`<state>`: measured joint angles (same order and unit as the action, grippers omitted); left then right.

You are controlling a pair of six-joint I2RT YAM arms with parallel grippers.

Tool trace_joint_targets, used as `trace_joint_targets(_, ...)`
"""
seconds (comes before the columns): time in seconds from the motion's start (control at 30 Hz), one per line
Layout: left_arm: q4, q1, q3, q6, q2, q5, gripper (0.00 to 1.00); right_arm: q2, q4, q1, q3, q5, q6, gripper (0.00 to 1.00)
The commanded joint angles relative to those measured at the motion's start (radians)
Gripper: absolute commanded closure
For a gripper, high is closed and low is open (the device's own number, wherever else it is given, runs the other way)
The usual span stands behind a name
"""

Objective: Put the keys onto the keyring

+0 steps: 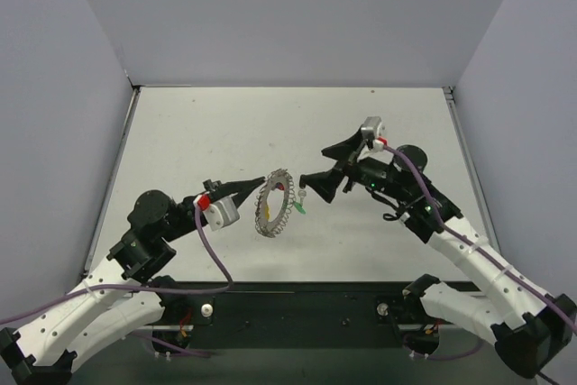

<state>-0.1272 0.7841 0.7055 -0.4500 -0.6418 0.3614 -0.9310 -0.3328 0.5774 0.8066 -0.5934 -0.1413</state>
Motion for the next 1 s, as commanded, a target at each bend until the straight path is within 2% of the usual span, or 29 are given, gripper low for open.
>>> trace_joint_targets(0.0,-0.006,0.001,0.034,-0.021,0.013,-0.199,1.0,-0.152,0.198,0.006,0.123,0.27,-0.02,0.0)
trace_joint_targets(0.07,0.036,0.001,0.041,0.045,0.01,-0.257,1.0,-0.254,0.245,0.013,0.153,0.326,-0.053,0.0)
trace_joint_targets(0.1,0.044,0.001,0.045,0.074,0.01,-0.347,1.0,-0.291,0.251,0.016,0.163,0.366,-0.061,0.0)
trace_joint_targets(0.13,0.063,0.0,0.052,0.112,0.007,-0.378,1.0,-0.364,0.286,0.028,0.18,0.398,-0.076,0.0)
trace_joint_targets(0.2,0.125,-0.003,0.061,0.129,-0.001,-0.464,1.0,-0.442,0.322,0.033,0.228,0.452,-0.089,0.0)
trace_joint_targets(0.3,0.231,-0.02,0.091,0.152,-0.025,-0.516,1.0,-0.589,0.409,0.044,0.313,0.503,-0.092,0.04)
trace_joint_targets(0.47,0.264,-0.106,0.08,0.223,-0.036,-0.425,1.0,-0.833,0.531,0.047,0.446,0.494,-0.07,0.28)
trace_joint_targets(0.6,0.248,-0.176,0.065,0.254,-0.025,-0.381,1.0,-0.925,0.569,0.05,0.491,0.52,-0.083,0.31)
trace_joint_targets(0.8,0.241,-0.198,0.066,0.267,-0.032,-0.361,1.0,-1.022,0.581,0.059,0.52,0.491,-0.098,0.42)
trace_joint_targets(0.97,0.241,-0.204,0.065,0.27,-0.035,-0.335,1.0,-1.059,0.583,0.084,0.54,0.503,-0.107,0.46)
